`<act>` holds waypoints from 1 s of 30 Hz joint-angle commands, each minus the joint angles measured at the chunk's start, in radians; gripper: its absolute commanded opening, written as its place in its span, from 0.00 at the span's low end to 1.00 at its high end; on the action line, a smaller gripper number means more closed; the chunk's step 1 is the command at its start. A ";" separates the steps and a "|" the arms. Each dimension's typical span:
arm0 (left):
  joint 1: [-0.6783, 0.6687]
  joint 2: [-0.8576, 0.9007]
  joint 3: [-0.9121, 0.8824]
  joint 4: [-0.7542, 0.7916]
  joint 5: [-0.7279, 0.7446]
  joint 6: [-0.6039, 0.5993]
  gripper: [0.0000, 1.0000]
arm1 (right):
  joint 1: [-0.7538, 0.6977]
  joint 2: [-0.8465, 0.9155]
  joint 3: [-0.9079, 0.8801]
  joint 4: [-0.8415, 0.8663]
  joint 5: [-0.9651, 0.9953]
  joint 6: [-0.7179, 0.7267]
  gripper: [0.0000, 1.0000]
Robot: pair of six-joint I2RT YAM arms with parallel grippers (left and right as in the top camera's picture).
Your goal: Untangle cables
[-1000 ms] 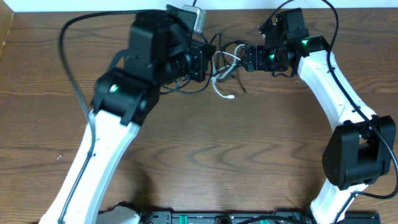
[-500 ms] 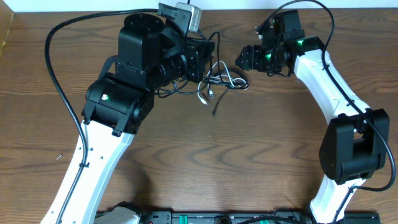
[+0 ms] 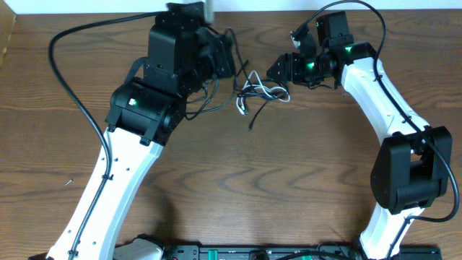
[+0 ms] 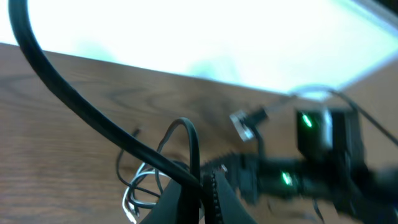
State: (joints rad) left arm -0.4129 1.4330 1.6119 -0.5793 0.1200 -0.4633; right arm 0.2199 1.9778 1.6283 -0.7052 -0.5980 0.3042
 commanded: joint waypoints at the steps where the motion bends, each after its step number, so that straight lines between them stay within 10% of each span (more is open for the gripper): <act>1: 0.004 -0.004 0.011 0.021 -0.217 -0.173 0.08 | 0.007 -0.022 0.014 0.002 0.014 0.050 0.64; 17: 0.004 -0.002 0.011 0.101 -0.322 -0.309 0.08 | 0.164 -0.010 0.013 0.117 0.061 0.240 0.79; 30: 0.004 -0.002 0.011 0.033 -0.073 -0.123 0.07 | 0.193 0.013 0.013 0.291 0.073 -0.035 0.75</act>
State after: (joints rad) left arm -0.4129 1.4330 1.6119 -0.5369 -0.0708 -0.7052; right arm 0.4149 1.9778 1.6283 -0.4194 -0.5365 0.3862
